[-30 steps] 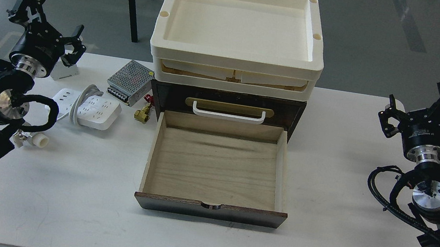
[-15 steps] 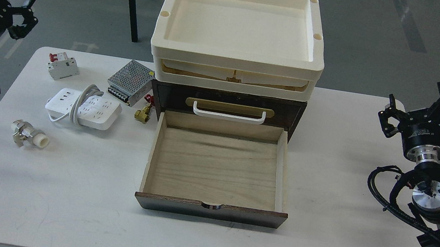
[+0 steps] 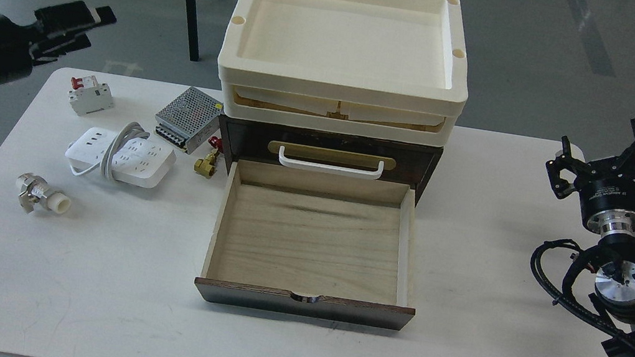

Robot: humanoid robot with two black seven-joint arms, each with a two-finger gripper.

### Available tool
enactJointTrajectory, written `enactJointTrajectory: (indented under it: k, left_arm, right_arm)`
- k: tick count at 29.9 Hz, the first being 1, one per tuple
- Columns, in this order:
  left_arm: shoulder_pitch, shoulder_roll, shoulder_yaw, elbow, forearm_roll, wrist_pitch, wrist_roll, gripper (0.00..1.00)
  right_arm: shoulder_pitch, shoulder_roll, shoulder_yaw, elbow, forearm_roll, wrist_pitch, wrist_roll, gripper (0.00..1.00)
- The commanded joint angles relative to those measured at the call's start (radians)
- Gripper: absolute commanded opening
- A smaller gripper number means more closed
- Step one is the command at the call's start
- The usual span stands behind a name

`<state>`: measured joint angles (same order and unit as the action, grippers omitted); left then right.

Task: Put charging cable into cabinet
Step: 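Lower the left gripper onto the white power strip and grasp it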

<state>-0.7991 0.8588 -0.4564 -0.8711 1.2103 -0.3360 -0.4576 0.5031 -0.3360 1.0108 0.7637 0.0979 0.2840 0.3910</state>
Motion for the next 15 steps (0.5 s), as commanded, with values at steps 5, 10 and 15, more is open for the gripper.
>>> enactJointTrajectory:
  k: [5, 10, 15]
  left_arm:
    - [0.054, -0.040, 0.119, 0.007, 0.351, 0.250, -0.018, 0.90]
    - [0.057, -0.150, 0.235, 0.141, 0.443, 0.397, 0.004, 0.89]
    - [0.057, -0.282, 0.292, 0.351, 0.443, 0.420, -0.003, 0.78]
  right_arm:
    - [0.000, 0.000, -0.001, 0.000, -0.001, 0.000, 0.000, 1.00]
    - [0.000, 0.002, -0.001, 0.000, -0.001, 0.000, 0.000, 1.00]
    - [0.000, 0.000, -0.003, 0.000, -0.001, 0.001, 0.000, 1.00]
